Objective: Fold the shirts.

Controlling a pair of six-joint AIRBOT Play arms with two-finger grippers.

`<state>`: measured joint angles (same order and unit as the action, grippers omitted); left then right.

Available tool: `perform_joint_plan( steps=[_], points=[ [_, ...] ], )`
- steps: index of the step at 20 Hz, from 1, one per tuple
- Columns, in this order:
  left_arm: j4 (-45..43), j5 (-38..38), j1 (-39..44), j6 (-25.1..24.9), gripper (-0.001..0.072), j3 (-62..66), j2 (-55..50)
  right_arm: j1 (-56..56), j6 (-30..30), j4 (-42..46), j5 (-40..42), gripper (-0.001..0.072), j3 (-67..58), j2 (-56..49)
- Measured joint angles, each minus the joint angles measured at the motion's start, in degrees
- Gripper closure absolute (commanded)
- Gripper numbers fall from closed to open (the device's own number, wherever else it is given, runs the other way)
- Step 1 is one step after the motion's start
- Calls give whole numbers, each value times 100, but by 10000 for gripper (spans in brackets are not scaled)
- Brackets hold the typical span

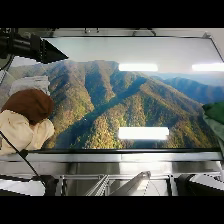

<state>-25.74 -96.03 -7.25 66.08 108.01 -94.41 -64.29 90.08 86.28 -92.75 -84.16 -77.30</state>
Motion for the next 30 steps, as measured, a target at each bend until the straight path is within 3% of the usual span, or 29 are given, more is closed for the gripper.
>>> perform_joint_plan(
  steps=[2, 3, 7, 8, 9, 10, 16, 22, 25, 30],
  points=[
    [-4, -9, 96, 0, 687, 0, 0, -72, 35, 442, 4, 159, 313, -33],
    [-11, -11, 142, -2, 687, 0, 0, -94, 35, 577, 9, 77, 426, -59],
    [-9, -24, 271, -15, 687, 0, -2, -105, 149, 844, -22, 75, 667, -166],
    [-9, -22, 282, -15, 687, 0, -2, -83, 190, 870, -55, 91, 693, -177],
    [-9, -22, 289, -15, 687, 0, -2, -42, 229, 861, -66, 310, 708, -186],
    [-9, -24, 291, -13, 687, 0, -2, 20, 306, 789, -90, 689, 723, -192],
    [11, -136, 293, 68, 689, 0, -2, 859, 588, -892, 28, 696, 754, -103],
    [-15, -105, 428, 337, 694, -339, 258, 3095, 50, -2590, 411, 698, 1523, 612],
    [-431, 96, 634, 382, 690, -1480, 981, 4247, -170, -2988, 957, 698, 2667, 1478],
    [-1165, 1038, 730, 363, 686, -4876, 3101, 5639, -691, -3829, 1904, 696, 4793, 3230]
  ],
)
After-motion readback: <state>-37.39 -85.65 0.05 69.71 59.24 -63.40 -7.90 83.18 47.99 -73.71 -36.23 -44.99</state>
